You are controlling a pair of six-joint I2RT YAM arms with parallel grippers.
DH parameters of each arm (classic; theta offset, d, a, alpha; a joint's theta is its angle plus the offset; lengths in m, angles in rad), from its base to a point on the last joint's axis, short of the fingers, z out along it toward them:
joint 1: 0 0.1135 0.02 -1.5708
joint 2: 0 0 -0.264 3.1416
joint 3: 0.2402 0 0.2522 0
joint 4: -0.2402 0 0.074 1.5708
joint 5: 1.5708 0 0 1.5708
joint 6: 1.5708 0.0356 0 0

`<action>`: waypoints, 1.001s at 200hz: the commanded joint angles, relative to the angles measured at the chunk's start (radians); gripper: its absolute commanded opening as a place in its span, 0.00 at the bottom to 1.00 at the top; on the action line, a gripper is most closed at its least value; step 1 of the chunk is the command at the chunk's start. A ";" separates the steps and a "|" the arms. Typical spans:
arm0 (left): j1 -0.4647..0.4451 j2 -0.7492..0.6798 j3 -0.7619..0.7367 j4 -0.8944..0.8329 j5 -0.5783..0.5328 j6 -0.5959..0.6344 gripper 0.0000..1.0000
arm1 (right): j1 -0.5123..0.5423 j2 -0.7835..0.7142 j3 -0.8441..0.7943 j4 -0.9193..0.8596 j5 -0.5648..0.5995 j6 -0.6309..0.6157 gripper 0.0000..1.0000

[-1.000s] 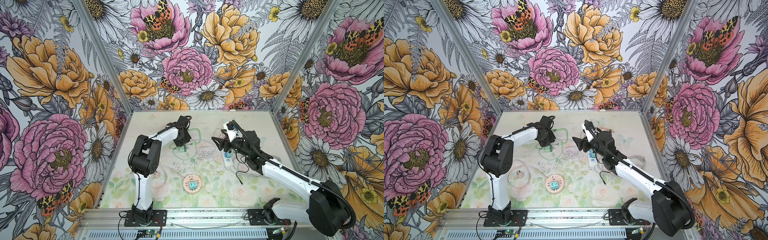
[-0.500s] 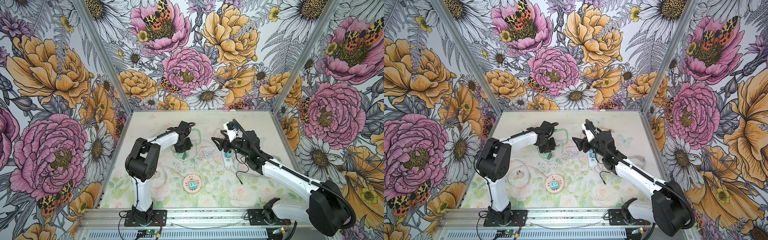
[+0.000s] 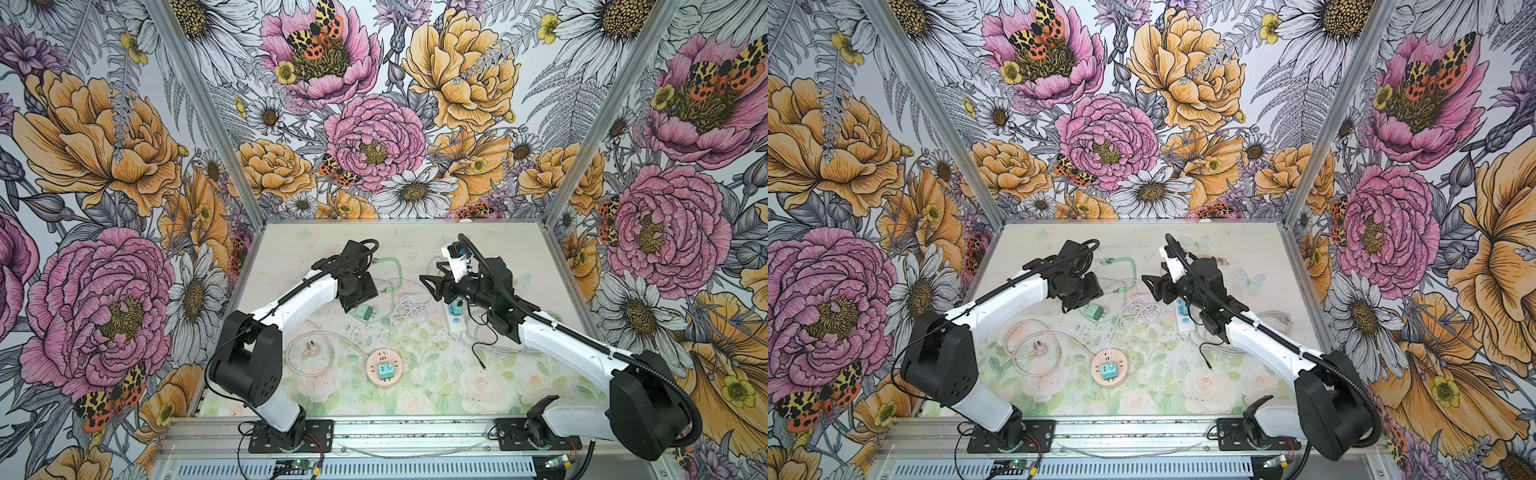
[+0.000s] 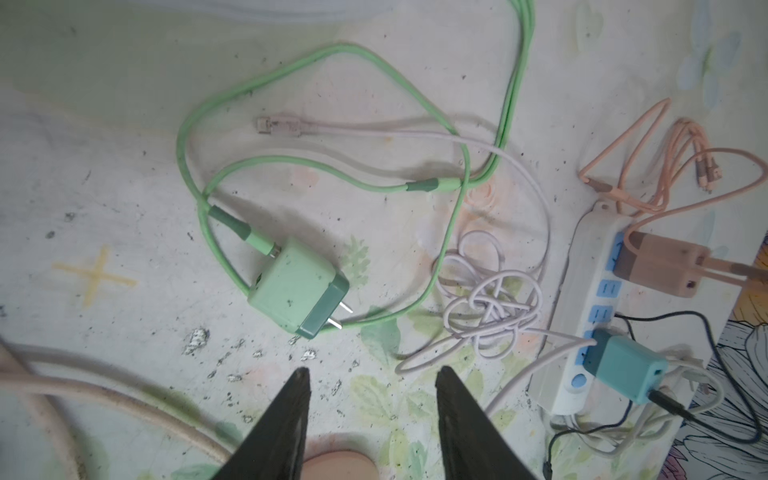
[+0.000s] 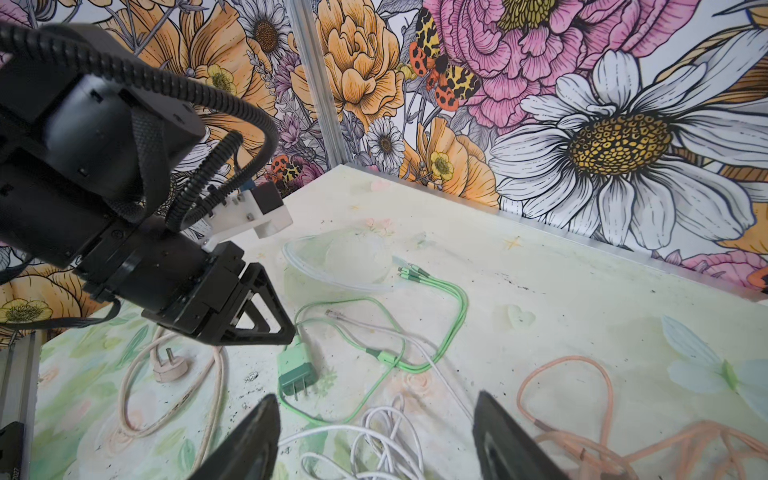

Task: Insert the plug
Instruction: 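Lower the open left gripper over the light-green charger, then close the left gripper on the light-green charger and lift it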

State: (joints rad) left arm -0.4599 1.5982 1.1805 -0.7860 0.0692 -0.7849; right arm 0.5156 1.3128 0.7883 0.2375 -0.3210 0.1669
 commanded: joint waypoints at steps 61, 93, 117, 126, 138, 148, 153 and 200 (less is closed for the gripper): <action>-0.012 0.035 -0.058 0.011 -0.014 -0.166 0.61 | 0.001 0.027 0.003 0.106 -0.038 0.029 0.73; 0.017 0.077 -0.074 0.049 0.013 -0.201 0.62 | 0.002 0.028 -0.009 0.128 -0.035 0.033 0.73; 0.029 0.098 -0.080 0.087 0.024 -0.229 0.63 | 0.001 0.023 -0.027 0.159 -0.037 0.040 0.73; 0.034 0.105 -0.078 0.095 0.026 -0.233 0.63 | 0.001 0.024 -0.032 0.165 -0.037 0.042 0.73; 0.039 0.120 -0.067 0.100 0.027 -0.236 0.63 | 0.001 0.024 -0.035 0.172 -0.039 0.043 0.73; 0.043 0.138 -0.054 0.099 0.035 -0.234 0.63 | 0.001 0.026 -0.035 0.173 -0.039 0.044 0.73; 0.046 0.148 -0.048 0.099 0.040 -0.234 0.63 | 0.002 0.028 -0.035 0.176 -0.040 0.046 0.73; 0.056 0.240 -0.017 0.099 0.045 -0.237 0.63 | 0.000 0.028 -0.050 0.207 -0.051 0.063 0.73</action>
State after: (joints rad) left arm -0.4202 1.7927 1.1412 -0.6971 0.1020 -1.0054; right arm 0.5156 1.3396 0.7555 0.3950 -0.3531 0.2096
